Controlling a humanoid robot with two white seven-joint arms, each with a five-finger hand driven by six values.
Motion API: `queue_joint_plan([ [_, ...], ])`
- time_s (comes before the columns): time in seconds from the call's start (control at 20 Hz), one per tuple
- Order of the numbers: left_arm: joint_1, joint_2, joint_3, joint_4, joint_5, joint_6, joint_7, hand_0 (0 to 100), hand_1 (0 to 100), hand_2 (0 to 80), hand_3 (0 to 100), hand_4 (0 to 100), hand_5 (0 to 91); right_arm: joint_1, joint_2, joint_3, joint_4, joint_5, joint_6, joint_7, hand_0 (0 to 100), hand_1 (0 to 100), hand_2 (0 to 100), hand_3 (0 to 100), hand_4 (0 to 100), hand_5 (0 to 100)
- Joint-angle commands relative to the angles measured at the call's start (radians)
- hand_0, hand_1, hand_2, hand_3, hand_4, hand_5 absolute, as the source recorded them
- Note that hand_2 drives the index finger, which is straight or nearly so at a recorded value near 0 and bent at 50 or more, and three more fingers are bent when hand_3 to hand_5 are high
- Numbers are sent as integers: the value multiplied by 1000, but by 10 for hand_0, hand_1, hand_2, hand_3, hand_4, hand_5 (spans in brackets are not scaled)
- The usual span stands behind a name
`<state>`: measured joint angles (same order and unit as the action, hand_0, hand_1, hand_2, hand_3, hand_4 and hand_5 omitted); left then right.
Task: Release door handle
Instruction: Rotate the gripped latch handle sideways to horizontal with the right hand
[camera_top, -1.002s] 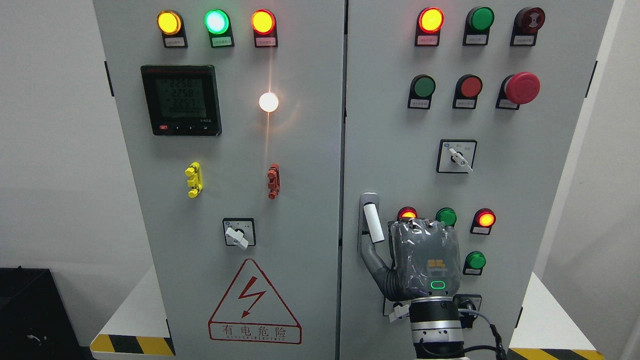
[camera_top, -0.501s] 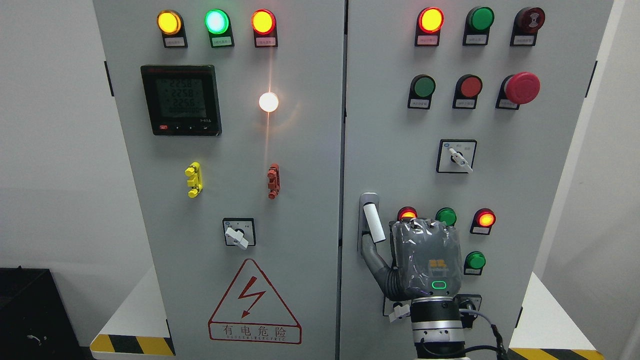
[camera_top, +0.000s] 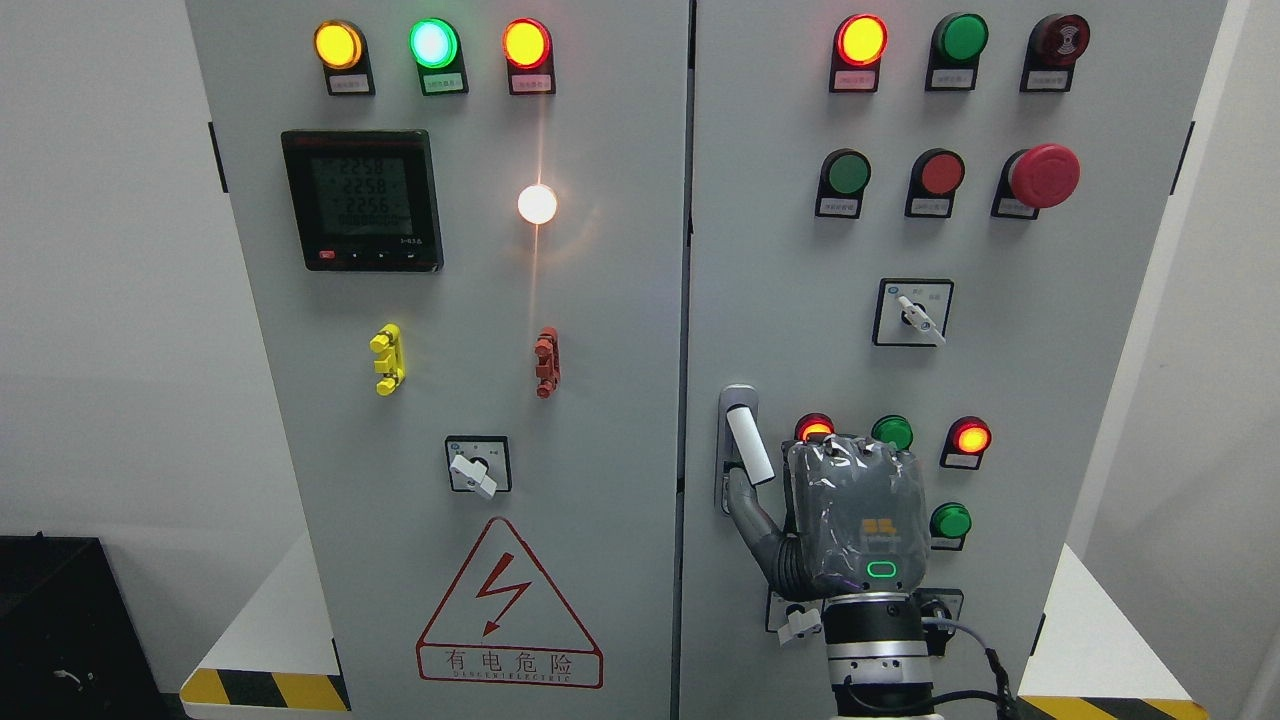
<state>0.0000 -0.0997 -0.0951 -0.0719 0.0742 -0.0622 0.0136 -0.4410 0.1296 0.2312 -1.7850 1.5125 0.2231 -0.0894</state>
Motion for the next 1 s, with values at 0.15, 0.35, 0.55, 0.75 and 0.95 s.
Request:
queue_joint_plan([
  [0.15, 17, 0, 0, 0, 1, -1, 0, 120, 556, 0, 0, 0, 0, 1, -2, -4, -5, 0, -1, -1, 498, 454, 1000, 1000, 1000, 1000],
  [0.35, 17, 0, 0, 0, 1, -1, 0, 120, 556, 0, 0, 0, 0, 1, -4, -6, -5, 0, 2, -1, 500, 455, 1000, 1000, 1000, 1000],
  [0.55, 17, 0, 0, 0, -1, -1, 0, 120, 556, 0, 0, 0, 0, 1, -5, -6, -5, 0, 2, -1, 501, 456, 1000, 1000, 1000, 1000],
  [0.75, 17, 0, 0, 0, 1, -1, 0, 120, 556, 0, 0, 0, 0, 1, -7, -6, -5, 0, 2, -1, 504, 455, 1000, 1000, 1000, 1000],
  [0.95, 17, 0, 0, 0, 1, -1, 0, 120, 556, 0, 0, 0, 0, 1, -8, -16, -5, 0, 2, -3, 505, 455, 1000, 1000, 1000, 1000],
])
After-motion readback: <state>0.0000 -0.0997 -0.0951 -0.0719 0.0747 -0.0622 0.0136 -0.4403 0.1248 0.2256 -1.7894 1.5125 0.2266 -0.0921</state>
